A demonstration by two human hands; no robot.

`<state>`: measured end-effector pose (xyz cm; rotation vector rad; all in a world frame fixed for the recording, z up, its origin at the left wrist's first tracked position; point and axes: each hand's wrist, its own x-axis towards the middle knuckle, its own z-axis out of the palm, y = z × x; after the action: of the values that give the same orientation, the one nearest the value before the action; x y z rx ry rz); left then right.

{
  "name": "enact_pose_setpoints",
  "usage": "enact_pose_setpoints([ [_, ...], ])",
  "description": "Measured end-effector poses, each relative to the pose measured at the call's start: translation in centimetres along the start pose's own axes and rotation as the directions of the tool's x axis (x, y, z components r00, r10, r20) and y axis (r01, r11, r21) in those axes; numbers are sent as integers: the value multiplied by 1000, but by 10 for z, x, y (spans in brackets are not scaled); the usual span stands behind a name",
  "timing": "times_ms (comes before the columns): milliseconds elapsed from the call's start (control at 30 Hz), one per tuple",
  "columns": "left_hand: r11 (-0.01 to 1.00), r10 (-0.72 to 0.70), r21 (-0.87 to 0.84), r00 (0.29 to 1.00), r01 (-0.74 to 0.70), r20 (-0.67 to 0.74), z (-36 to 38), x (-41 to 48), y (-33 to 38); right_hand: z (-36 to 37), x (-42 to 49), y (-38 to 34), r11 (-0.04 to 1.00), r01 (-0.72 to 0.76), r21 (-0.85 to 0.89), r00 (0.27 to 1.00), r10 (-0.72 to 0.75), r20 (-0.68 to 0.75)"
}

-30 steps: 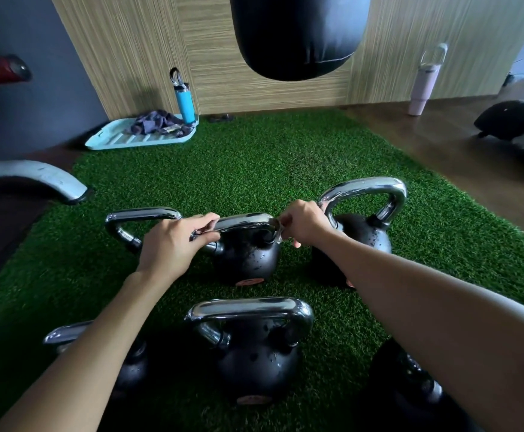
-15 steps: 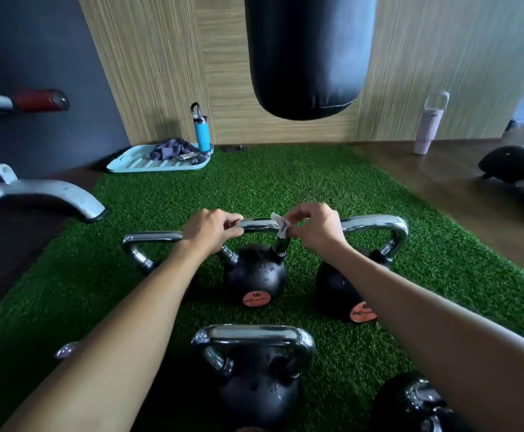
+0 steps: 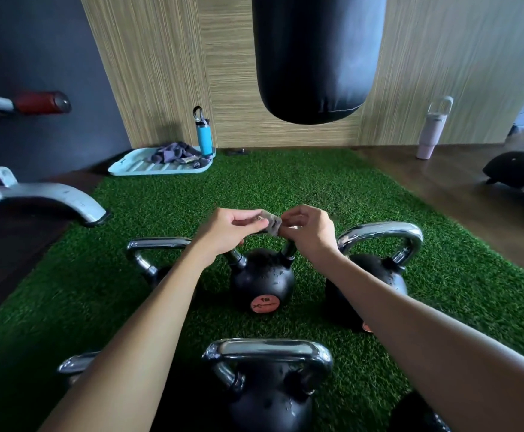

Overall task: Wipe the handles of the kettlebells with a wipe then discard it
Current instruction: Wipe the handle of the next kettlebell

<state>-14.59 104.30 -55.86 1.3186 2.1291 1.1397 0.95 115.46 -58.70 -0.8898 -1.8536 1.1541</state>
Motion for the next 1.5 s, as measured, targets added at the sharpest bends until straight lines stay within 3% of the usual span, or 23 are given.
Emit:
enact_pose_setpoints([
  [167, 986, -34, -164, 999, 27, -40, 2, -2, -20, 12, 2, -12, 998, -11, 54, 998, 8, 54],
  [300, 977, -44, -214, 997, 28, -68, 2, -5, -35, 10, 3, -15, 998, -39, 58, 968, 23, 250],
  [367, 978, -36, -210, 991, 9, -125, 0, -6, -41, 7, 14, -12, 991, 52, -122, 974, -24, 226],
  [400, 980, -42, -198, 987, 10, -155, -2, -7, -45, 7, 22, -12, 943, 130, -305, 978, -72, 195],
  [467, 987, -63, -158, 973, 28, -221, -10, -9, -53, 8, 39, -14, 758, 231, -609, 969, -121, 218],
  [533, 991, -65, -134, 955, 27, -288, -19, -13, -60, 14, 54, -14, 655, 269, -706, 942, -26, 335],
  [633, 995, -64, -95, 926, 31, -371, -29, -15, -66, 23, 64, -12, 603, 326, -728, 893, 57, 447],
  [733, 998, -31, -63, 924, 8, -381, -30, -18, -64, 18, 57, -12, 588, 328, -740, 899, 46, 435],
  [933, 980, 198, 99, 880, -172, -431, -3, -37, -56, -5, 12, -15, 587, 380, -714, 888, -15, 460],
  [1033, 945, 327, 169, 857, -281, -398, 11, -46, -44, -12, -7, -13, 576, 407, -709, 882, -44, 470],
  [1200, 881, 420, 368, 851, -298, -315, 25, -42, -42, -16, -15, -10, 593, 369, -716, 903, -47, 427],
  [1300, 886, 403, 374, 853, -273, -332, 25, -38, -41, -18, -20, -11, 582, 383, -717, 902, -68, 426],
  [1433, 967, 228, 188, 916, -174, -329, 7, -37, -51, -20, -23, -10, 563, 370, -739, 910, -60, 410],
  [1500, 946, 315, 184, 898, -269, -307, 11, -41, -49, -22, -24, -9, 564, 371, -738, 911, -66, 408],
])
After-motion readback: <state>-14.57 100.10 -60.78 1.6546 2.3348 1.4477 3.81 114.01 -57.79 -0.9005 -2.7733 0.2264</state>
